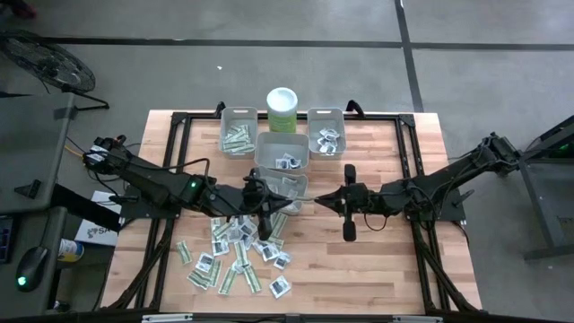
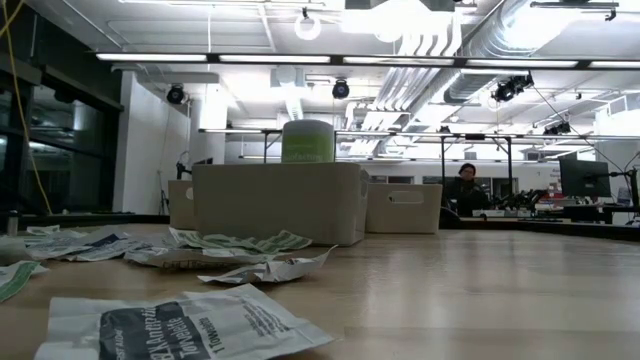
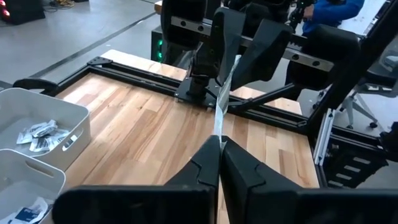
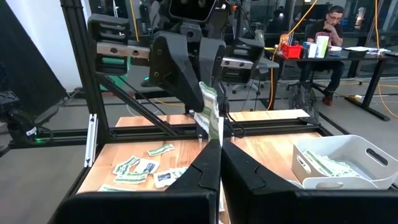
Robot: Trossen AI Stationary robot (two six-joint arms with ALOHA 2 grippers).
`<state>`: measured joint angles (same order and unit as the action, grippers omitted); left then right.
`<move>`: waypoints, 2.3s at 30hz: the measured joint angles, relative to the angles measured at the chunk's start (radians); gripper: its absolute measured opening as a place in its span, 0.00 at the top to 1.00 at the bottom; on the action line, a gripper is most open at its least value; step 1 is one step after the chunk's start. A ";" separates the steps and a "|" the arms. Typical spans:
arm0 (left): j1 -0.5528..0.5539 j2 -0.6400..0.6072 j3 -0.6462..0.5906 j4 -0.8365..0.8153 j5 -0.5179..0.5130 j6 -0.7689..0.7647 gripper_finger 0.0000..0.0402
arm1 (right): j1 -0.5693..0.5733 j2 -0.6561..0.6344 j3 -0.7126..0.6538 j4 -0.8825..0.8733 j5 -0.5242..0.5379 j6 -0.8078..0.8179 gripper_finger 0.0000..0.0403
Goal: Pick & Place First Aid Supplies
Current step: Put the bandage pack into the left bin
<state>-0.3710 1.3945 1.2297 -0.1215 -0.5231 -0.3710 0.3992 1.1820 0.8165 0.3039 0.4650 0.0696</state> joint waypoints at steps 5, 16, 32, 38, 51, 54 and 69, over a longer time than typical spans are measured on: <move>0.000 0.000 0.000 0.000 0.009 0.000 1.00 | 0.000 0.000 0.000 0.000 0.015 0.008 0.99; 0.031 -0.017 0.000 -0.127 -0.068 -0.024 1.00 | -0.007 -0.102 -0.001 -0.096 0.141 0.122 0.64; 0.458 -0.096 0.000 -0.721 0.209 -0.098 1.00 | -0.006 -0.215 -0.001 -0.277 0.305 0.140 0.56; 0.695 -0.095 0.000 -0.818 0.334 0.059 1.00 | -0.006 -0.215 0.000 -0.291 0.363 0.162 0.56; 1.243 -0.006 0.001 -0.747 0.796 0.213 1.00 | -0.006 -0.215 0.000 -0.301 0.527 0.196 0.56; 1.310 0.056 -0.001 -0.745 0.859 0.210 1.00 | -0.006 -0.215 0.000 -0.301 0.553 0.201 0.56; 1.458 0.268 0.000 -0.689 1.117 0.190 1.00 | -0.006 -0.215 0.000 -0.307 0.597 0.248 0.56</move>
<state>1.0875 1.6620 1.2293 -0.8104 0.5941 -0.1811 0.3927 0.9672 0.8162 -0.0034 1.0619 0.3176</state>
